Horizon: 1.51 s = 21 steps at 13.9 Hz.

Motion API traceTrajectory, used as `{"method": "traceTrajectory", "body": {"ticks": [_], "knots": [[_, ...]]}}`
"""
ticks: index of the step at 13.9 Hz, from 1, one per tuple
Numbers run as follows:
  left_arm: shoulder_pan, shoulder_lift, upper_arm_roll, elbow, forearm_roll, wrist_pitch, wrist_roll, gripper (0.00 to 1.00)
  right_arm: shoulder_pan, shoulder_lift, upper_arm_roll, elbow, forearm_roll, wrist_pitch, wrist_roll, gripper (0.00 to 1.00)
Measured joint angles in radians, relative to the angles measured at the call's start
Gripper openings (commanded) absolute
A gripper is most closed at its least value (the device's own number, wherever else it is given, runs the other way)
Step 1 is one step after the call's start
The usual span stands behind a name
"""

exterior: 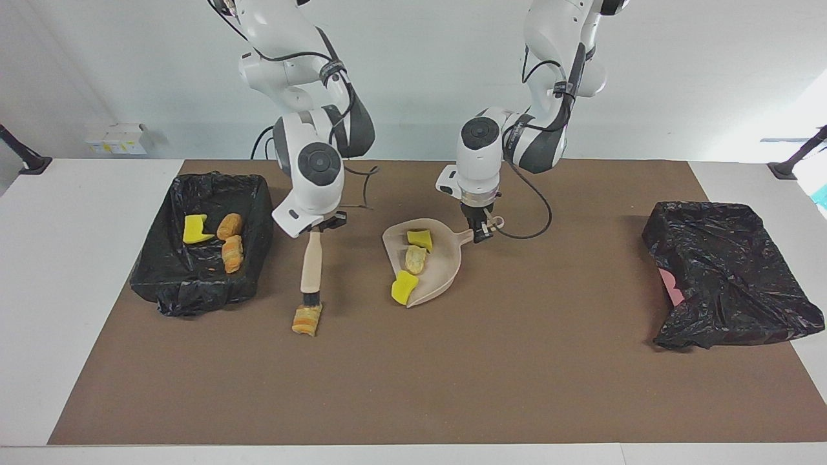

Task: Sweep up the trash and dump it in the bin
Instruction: 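Sweep the sponge and bread pieces into the dustpan with the right gripper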

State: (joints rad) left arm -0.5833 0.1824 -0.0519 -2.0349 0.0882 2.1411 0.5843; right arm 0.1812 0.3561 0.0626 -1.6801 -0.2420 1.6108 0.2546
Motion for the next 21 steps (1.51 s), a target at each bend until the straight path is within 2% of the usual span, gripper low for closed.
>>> {"method": "traceTrajectory", "body": {"ticks": [4, 8, 11, 14, 17, 21], "knots": [[-0.002, 0.0, -0.003, 0.0, -0.002, 0.0, -0.045, 0.0, -0.019, 0.153, 0.0, 0.189, -0.063, -0.095, -0.043, 0.0], [-0.003, 0.0, -0.004, 0.0, -0.002, -0.003, -0.064, 0.0, -0.01, 0.225, 0.011, 0.219, -0.055, -0.099, -0.046, 0.0], [-0.012, 0.0, -0.004, 0.0, -0.002, -0.004, -0.083, 0.0, 0.034, 0.23, 0.022, 0.223, -0.018, -0.107, -0.064, 0.0], [-0.013, 0.0, -0.004, -0.006, -0.002, -0.005, -0.088, 0.0, 0.117, 0.226, 0.024, 0.22, 0.089, -0.124, -0.065, 0.0], [-0.018, -0.008, -0.007, -0.027, -0.002, -0.006, -0.089, 0.0, 0.194, 0.208, 0.025, 0.201, 0.173, -0.124, -0.065, 0.0], [-0.027, -0.023, -0.008, -0.037, 0.002, -0.031, -0.096, 0.0, 0.269, 0.172, 0.025, 0.192, 0.216, -0.159, -0.065, 0.0]]}}
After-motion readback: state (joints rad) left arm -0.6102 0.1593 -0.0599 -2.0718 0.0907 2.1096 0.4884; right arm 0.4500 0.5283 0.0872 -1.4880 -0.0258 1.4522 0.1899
